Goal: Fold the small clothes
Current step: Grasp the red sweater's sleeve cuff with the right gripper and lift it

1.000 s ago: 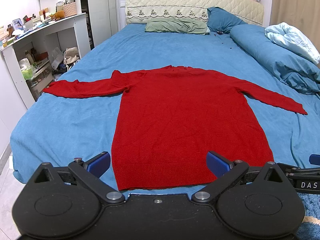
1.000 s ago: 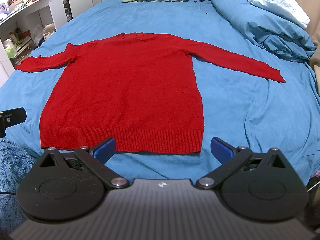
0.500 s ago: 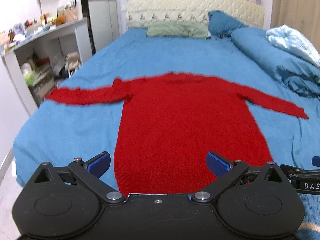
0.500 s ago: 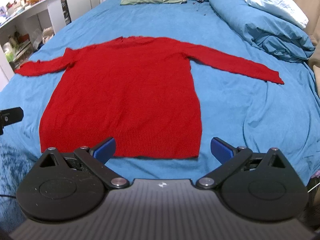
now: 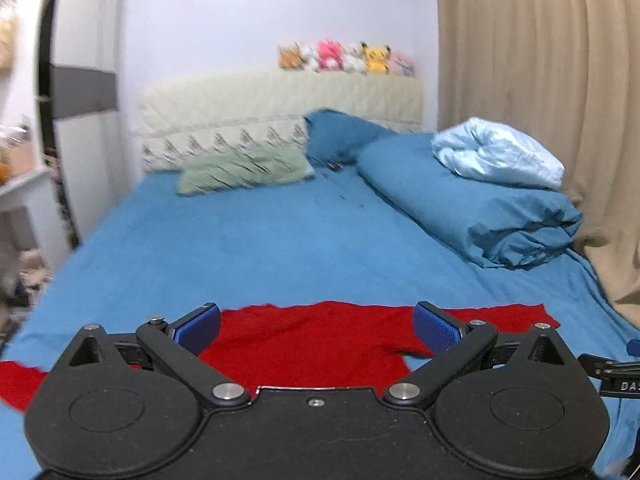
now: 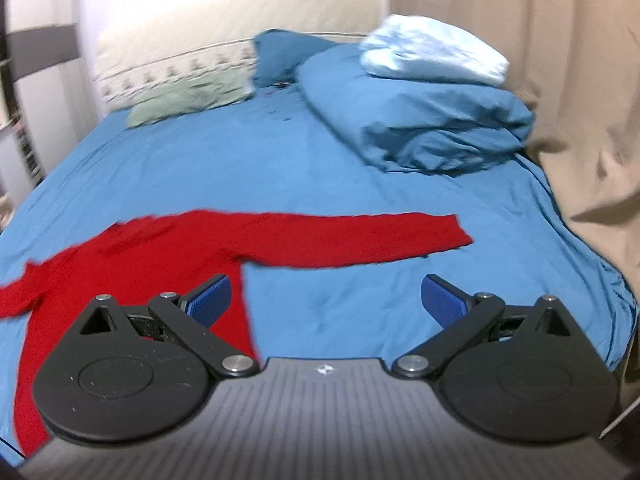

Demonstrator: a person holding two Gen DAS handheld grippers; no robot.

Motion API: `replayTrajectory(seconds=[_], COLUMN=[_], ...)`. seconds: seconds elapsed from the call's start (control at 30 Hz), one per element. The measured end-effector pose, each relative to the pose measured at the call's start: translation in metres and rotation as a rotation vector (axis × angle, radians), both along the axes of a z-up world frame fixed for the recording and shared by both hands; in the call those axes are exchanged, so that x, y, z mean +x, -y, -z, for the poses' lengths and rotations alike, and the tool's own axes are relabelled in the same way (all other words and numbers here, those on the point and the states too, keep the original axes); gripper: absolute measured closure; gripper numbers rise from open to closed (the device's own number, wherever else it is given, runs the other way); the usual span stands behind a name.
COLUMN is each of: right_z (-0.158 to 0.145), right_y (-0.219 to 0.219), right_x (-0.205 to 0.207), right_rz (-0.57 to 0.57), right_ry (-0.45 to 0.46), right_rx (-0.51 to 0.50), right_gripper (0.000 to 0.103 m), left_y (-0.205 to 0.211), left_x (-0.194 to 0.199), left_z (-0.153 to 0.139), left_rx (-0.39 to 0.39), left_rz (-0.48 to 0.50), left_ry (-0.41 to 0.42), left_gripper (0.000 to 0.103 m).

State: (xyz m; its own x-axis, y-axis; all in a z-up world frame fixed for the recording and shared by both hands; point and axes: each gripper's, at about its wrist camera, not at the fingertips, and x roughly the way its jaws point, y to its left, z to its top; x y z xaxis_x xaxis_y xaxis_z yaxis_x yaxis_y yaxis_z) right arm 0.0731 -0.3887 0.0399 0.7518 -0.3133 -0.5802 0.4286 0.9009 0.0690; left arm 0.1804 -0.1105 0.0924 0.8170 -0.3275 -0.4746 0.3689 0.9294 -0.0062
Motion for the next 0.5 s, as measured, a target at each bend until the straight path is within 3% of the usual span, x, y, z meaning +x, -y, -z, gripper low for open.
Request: replayTrajectory(seconds=[0.13, 0.27, 0.5], right_z=[0.037, 0.084, 0.162], right_y=[0.055, 0.102, 0.156], right_x=[0.033, 0.063, 0.12], right_rz=[0.056, 0.102, 0.152], right_ry=[-0.007, -0.001, -0.049], right_rx=[0.098, 0.237, 0.285], right_gripper=[0.0, 0.0, 0.0], left_y=[0.03, 0.062, 0.096], left_x=[0.066, 0.12, 0.193], left_z=[0.039, 0.091, 0.178], left_rx=[0.008, 0.076, 0.131], left_rz=[0.031, 0.03, 0.006], left_ry=[-0.102, -0.211, -0.382], left_gripper=[0.0, 0.0, 0.0])
